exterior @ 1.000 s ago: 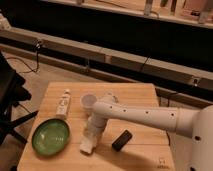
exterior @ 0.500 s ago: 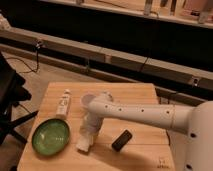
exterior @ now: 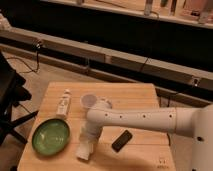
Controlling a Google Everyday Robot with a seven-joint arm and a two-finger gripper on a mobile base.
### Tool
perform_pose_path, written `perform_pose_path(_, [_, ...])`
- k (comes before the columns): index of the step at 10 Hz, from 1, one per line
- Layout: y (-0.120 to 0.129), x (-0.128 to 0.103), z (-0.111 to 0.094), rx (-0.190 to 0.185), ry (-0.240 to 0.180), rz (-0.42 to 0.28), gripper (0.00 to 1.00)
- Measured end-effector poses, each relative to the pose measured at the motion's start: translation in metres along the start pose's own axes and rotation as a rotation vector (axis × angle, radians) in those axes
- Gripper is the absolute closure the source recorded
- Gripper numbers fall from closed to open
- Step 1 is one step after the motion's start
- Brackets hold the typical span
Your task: Wipe the white sponge on the table
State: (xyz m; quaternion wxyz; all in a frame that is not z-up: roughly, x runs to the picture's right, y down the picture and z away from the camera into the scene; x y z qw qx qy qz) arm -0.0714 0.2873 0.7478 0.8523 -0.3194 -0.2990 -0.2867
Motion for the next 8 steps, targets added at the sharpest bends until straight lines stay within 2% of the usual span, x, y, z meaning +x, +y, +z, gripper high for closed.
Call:
perform_pose_path(2, [0.026,0.028,-0.01,-0.007,0.01,0.079,1.0])
perform_pose_path(3, [0.028,0.043,-0.016,-0.011,0.018,0.103,1.0])
perform_pose_path(5, [0.008,0.066,-0.025,-0.012,0.023,0.102,0.96])
perform_pose_path(6, [-0.007,0.069,-0.024,-0.011,0.017,0.087,0.88])
perform_pose_path(7, [-0.013,0.067,-0.022,-0.011,0.012,0.077,0.87])
perform_pose_path(8, [-0.009,0.064,-0.021,-0.019,0.014,0.072,0.8])
